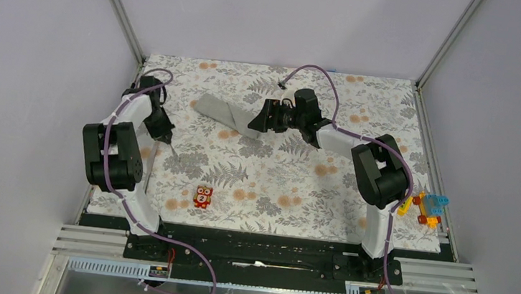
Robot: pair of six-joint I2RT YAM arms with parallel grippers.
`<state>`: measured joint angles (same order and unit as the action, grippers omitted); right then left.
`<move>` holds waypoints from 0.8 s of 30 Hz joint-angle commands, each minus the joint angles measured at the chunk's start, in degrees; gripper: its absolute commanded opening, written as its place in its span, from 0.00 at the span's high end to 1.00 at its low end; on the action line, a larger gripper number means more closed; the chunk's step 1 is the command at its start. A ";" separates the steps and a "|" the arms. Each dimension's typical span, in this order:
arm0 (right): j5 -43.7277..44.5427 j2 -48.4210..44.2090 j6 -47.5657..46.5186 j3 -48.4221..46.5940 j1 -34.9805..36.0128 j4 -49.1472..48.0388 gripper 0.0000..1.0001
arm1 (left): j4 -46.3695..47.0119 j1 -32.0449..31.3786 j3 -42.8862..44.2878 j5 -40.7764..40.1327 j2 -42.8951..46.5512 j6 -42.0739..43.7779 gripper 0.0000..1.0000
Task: Fold the napkin into a case and place the utensils inside
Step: Pick up the spoon from the corner of the board, then insert the spoon into the folded napkin.
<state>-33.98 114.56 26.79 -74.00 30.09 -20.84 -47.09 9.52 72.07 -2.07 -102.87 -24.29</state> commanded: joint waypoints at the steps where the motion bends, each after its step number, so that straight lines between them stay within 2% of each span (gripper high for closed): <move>1: 3.09 -0.82 -0.19 -1.77 0.01 0.44 0.16 | 4.10 -0.63 6.57 4.30 3.44 -10.44 1.00; 7: 1.93 2.89 0.70 -5.26 0.01 3.21 0.20 | 10.58 -6.41 13.84 2.44 -1.16 -22.31 1.00; 15: 3.96 8.05 -0.59 -10.70 0.04 7.15 0.32 | 7.15 -13.53 32.30 -6.81 -15.79 -30.20 1.00; 18: 3.76 10.80 0.03 -13.17 0.03 8.30 0.34 | 7.18 -15.20 35.43 -10.41 -19.39 -33.08 1.00; 24: 4.57 12.98 0.03 -15.60 0.29 9.68 0.35 | 9.31 -16.08 36.61 -11.51 -23.15 -37.17 1.00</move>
<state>-30.79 126.85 27.24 -86.17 30.09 -12.25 -39.22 -6.70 105.78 -9.47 -125.21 -56.95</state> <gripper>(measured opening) 0.655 0.039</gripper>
